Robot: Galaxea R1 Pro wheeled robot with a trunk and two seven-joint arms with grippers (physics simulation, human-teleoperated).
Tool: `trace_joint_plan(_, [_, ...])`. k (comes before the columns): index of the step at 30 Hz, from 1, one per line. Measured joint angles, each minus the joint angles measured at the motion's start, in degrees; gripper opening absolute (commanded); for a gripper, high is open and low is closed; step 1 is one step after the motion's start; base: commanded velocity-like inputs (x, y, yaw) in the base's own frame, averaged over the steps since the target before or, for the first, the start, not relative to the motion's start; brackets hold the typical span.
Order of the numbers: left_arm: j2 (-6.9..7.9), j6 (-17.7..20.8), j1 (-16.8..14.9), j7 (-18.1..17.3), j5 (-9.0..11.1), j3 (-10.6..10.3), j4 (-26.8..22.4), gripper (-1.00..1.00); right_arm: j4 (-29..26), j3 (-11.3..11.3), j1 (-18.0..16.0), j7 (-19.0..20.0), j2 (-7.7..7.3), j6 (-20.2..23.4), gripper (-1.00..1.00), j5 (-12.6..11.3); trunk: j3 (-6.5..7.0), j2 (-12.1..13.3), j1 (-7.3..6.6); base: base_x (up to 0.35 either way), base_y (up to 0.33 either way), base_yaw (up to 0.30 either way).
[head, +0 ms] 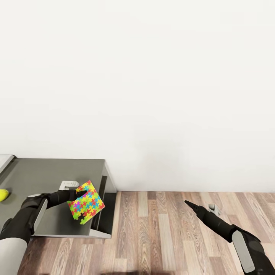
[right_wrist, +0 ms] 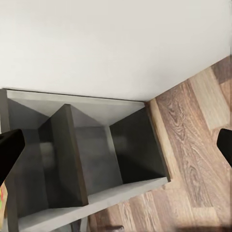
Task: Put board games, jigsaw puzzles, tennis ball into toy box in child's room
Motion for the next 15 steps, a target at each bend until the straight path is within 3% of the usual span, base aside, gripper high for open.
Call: trace_joint_plan(15, [0.13, -0.1, 0.0, 0.6, 0.3, 0.4, 0.0, 1.0, 0.0, 0.0, 0.0, 0.0, 0.0, 0.0, 1.0, 0.0, 0.0, 0.0, 0.0, -0.001, -0.005, 0.0])
